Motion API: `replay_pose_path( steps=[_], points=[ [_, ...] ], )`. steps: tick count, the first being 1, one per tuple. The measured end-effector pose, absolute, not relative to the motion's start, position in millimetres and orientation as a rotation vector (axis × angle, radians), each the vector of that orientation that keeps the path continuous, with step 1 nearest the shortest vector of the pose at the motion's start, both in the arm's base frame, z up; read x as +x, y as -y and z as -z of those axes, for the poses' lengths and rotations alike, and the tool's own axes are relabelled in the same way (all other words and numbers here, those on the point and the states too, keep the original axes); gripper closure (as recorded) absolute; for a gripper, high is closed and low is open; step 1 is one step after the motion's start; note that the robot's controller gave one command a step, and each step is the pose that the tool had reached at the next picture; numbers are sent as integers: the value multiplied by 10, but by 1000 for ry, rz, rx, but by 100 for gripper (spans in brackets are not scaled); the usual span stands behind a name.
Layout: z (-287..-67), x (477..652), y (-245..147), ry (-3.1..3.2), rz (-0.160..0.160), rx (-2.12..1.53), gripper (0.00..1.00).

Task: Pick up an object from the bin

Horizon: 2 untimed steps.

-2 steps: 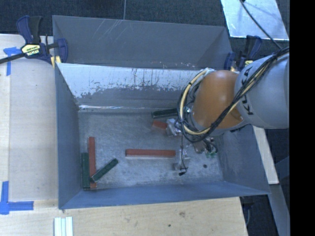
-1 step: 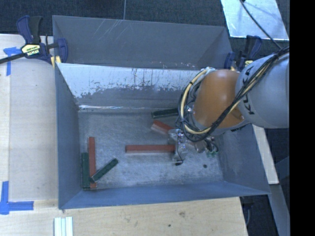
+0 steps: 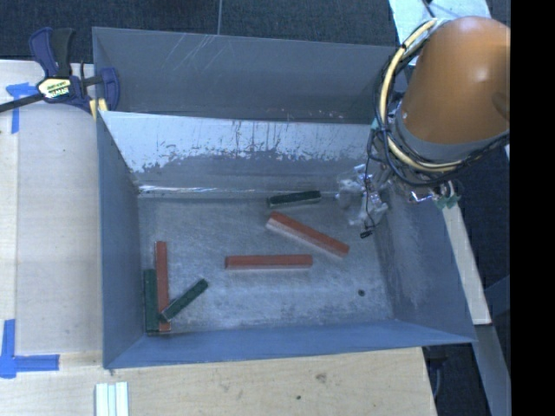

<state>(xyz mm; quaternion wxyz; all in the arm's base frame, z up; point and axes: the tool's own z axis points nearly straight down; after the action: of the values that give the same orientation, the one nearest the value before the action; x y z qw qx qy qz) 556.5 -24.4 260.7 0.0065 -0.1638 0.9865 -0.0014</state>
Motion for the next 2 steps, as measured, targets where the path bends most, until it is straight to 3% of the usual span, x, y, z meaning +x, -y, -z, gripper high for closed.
replay_pose_path(
  steps=[1,2],
  points=[
    [-2560,5549,243,-3096,0,-511,0],
    [-955,5352,-173,-3114,-4,-451,0]
  ],
)
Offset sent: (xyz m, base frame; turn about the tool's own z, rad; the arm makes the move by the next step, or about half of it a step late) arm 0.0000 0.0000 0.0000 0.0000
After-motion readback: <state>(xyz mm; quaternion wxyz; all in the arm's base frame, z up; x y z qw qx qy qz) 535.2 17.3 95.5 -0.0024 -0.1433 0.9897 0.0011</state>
